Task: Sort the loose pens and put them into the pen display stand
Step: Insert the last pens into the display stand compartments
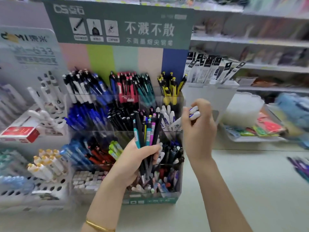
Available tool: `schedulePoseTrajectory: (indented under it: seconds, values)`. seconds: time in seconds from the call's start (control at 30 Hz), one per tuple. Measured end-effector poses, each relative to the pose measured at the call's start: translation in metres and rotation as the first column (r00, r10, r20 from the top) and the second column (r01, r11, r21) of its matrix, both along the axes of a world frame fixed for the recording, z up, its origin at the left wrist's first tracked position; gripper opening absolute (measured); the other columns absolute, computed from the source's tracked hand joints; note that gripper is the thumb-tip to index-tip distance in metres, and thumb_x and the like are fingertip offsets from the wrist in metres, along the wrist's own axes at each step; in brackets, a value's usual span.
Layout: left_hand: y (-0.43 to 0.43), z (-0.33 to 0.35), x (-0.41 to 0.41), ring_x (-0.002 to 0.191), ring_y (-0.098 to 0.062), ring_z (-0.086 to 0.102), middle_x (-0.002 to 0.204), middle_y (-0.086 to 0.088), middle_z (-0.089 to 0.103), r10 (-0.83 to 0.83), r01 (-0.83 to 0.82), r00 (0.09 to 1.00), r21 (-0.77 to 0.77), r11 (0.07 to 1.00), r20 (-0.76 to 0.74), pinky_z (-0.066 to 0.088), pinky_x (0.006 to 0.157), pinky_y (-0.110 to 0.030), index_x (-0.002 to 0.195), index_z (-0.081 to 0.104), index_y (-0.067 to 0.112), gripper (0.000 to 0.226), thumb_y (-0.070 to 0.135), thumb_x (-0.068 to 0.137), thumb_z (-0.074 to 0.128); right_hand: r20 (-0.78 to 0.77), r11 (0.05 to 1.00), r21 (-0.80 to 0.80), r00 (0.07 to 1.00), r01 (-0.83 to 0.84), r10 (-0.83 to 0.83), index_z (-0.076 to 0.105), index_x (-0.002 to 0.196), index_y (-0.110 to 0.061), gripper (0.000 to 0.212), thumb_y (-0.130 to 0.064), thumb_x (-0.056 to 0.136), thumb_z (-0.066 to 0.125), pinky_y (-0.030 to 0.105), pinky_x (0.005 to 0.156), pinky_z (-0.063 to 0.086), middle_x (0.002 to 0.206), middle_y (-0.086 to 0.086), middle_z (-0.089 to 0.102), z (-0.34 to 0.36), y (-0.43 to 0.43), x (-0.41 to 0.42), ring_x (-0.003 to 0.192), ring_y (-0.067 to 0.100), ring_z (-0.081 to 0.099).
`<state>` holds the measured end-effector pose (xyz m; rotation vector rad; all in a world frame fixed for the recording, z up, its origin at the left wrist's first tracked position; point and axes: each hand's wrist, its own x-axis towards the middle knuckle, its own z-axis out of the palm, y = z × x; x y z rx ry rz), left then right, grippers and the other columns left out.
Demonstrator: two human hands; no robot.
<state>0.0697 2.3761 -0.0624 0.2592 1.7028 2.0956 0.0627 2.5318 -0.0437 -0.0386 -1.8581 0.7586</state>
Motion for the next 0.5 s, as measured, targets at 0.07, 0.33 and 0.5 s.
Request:
schedulePoseTrajectory:
  seconds: [0.07,0.33,0.5]
  values:
    - [-0.005,-0.003,-0.002,0.062,-0.015,0.052,0.067,-0.006,0.056,-0.034,0.034,0.999,0.021,0.999,0.015,0.047,0.061,-0.026,0.091,0.062,0.004,0.007,-0.001,0.090,0.057,0.084,0.993,0.090,0.993,0.072,-0.079,0.047,0.096,-0.014,0.017,-0.019,0.087,0.061,0.018,0.056,0.028,0.074,0.000,0.052,-0.004,-0.005,-0.007,0.062,0.011,0.044]
    - [-0.020,-0.011,-0.004,0.066,-0.016,0.051,0.078,-0.012,0.054,-0.167,0.175,0.983,0.121,0.977,-0.077,0.048,0.066,-0.023,0.086,0.070,0.017,0.010,0.012,0.081,0.063,0.229,0.828,0.441,0.849,0.346,-0.477,0.066,0.097,-0.015,0.037,-0.049,0.086,0.056,0.033,0.066,0.037,0.088,0.007,0.056,-0.038,-0.002,-0.021,0.078,0.026,0.048]
    - [-0.021,-0.013,-0.003,0.066,-0.014,0.053,0.071,-0.006,0.057,-0.100,0.101,0.985,0.001,0.995,-0.142,0.050,0.067,-0.019,0.095,0.061,-0.002,0.014,0.006,0.086,0.068,0.102,0.992,0.072,0.988,0.105,-0.112,0.064,0.105,-0.012,0.031,-0.036,0.091,0.052,0.020,0.079,0.034,0.094,0.002,0.053,-0.016,-0.012,0.001,0.089,0.015,0.047]
